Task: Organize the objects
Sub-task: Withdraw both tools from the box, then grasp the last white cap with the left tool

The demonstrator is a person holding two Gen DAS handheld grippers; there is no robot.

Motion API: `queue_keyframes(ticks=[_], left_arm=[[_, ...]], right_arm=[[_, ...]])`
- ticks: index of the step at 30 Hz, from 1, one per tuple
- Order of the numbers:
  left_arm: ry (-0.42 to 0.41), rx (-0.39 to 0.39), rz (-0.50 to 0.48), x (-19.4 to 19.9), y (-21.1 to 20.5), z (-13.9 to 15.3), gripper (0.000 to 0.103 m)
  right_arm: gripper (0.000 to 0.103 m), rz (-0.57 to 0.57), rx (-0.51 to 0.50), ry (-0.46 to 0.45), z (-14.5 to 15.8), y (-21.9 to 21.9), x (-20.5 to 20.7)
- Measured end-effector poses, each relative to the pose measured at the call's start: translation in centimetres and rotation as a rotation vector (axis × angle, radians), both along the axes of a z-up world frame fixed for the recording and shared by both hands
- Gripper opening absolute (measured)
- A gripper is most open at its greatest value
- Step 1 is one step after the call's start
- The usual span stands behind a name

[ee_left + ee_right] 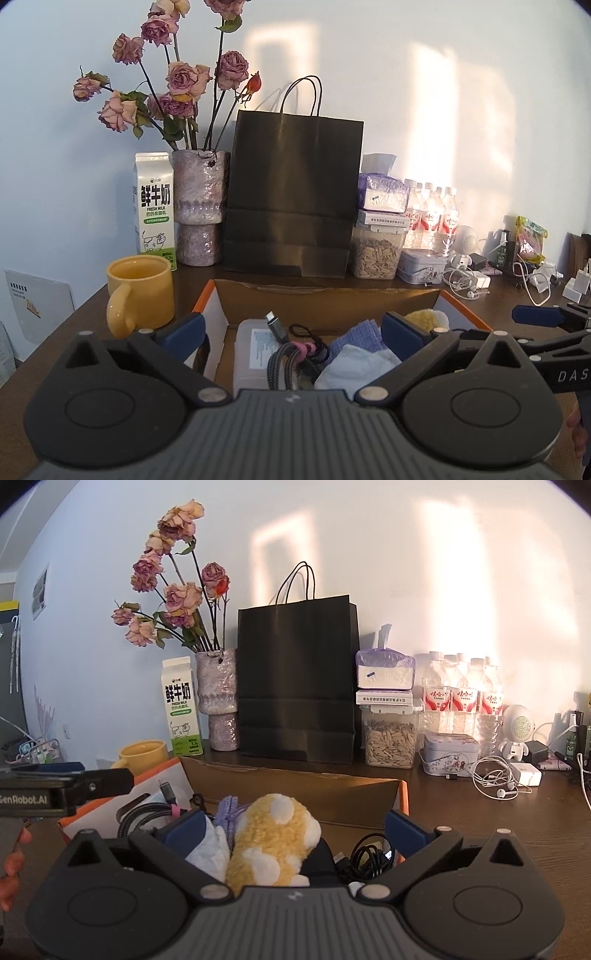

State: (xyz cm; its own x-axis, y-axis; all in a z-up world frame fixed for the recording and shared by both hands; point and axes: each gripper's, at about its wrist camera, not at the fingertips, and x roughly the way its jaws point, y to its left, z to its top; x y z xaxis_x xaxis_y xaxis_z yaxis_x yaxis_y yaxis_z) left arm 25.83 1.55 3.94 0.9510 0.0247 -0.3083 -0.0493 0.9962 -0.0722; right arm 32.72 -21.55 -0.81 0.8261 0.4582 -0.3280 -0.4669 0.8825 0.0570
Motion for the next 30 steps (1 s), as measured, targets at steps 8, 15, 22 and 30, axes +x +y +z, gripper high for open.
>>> queue_keyframes(ticks=[8, 15, 22, 30], left_arm=[[0.067, 0.043, 0.02, -3.2, 2.7, -1.0, 0.103], [0.175, 0.078, 0.025, -5.2, 4.6, -3.6, 0.099], [0.304, 0.087, -0.023, -4.8, 4.8, -6.4, 0.086], [0.332, 0.077, -0.069, -3.3, 4.1, -7.4, 0.034]], right_arm=[[0.103, 0.026, -0.033, 0.006, -0.2, 0.9, -2.5], [0.103, 0.053, -0.07, 0.026, -1.2, 1.9, -5.0], [0.103, 0.079, -0.093, 0.038, -1.7, 2.7, -7.2], [0.103, 0.114, -0.134, 0.08, -2.8, 4.7, -8.3]])
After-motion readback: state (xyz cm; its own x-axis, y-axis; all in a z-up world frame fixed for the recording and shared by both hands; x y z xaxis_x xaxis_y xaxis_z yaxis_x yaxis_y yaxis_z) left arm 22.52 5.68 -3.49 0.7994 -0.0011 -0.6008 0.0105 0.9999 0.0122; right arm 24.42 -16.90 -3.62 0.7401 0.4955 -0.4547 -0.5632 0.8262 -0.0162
